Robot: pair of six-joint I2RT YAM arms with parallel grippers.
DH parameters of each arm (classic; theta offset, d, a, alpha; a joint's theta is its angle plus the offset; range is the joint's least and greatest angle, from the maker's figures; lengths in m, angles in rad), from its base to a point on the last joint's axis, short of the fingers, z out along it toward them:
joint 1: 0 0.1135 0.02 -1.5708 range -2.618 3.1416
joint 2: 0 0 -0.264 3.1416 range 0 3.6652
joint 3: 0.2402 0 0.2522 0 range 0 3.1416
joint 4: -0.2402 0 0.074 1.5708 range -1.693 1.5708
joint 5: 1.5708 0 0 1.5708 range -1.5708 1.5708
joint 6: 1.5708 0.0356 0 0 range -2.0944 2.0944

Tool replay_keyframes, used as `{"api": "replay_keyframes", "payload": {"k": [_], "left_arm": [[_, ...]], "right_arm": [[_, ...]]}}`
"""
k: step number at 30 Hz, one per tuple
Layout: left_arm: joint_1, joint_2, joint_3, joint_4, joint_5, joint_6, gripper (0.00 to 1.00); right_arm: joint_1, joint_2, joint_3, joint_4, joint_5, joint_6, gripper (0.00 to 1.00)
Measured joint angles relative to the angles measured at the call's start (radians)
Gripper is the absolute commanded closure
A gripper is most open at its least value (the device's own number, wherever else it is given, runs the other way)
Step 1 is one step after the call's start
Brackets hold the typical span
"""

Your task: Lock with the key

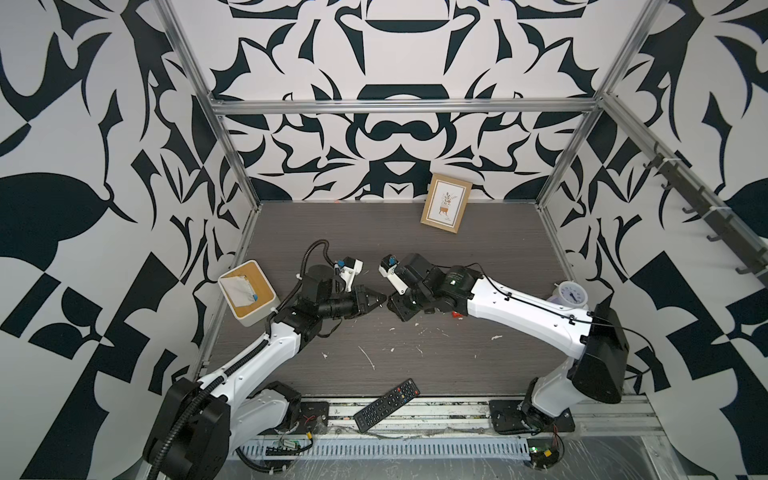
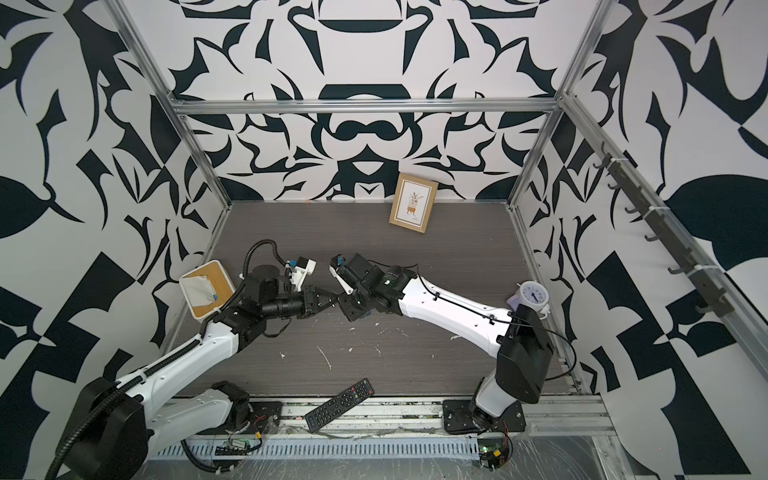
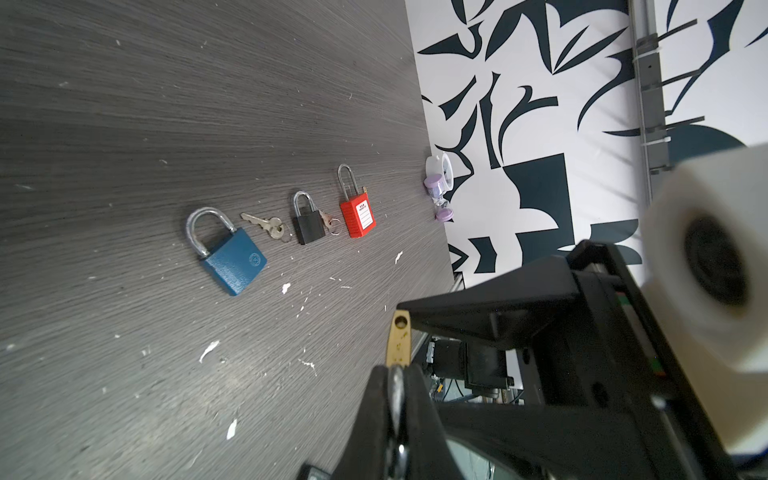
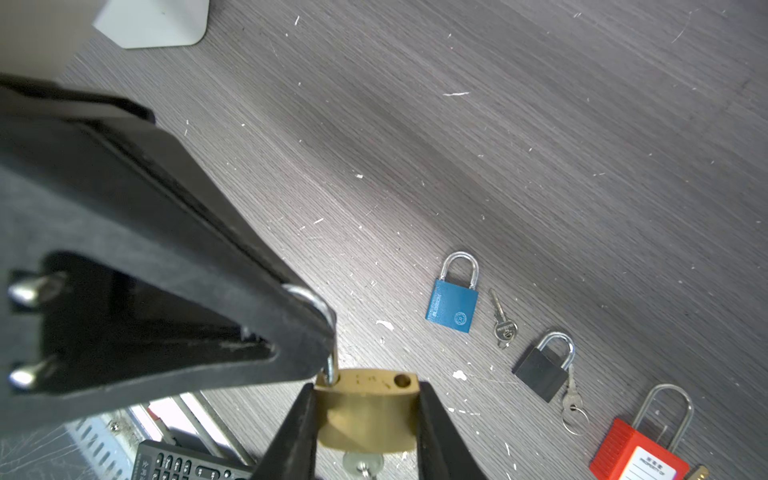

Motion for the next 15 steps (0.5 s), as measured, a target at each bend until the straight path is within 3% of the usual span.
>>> {"api": "replay_keyframes", "payload": {"k": [1,3,6,10,15], "left_arm": [[0.000,0.000,0.000,0.010,-0.007,-0.014,1.00],[0.000,0.000,0.002,0.022,-0.027,-0.040,1.00],[0.000,0.000,0.032,-0.012,-0.065,-0.072,1.00],[0.000,0.000,0.126,-0.085,-0.104,-0.112,1.00],[0.000,-0.013,0.199,-0.133,-0.123,-0.146,1.00]], "right_arm": [[-0.003,-0.005,-0.004,0.009,0.002,-0.001,0.50],[-0.006,-0.038,-0.037,0.051,0.007,-0.006,0.39],[-0.003,-0.150,-0.135,0.124,0.025,-0.004,0.39],[0.034,-0.283,-0.198,0.175,0.111,-0.039,0.46],[0.117,-0.331,-0.241,0.262,0.207,-0.138,0.51]]}}
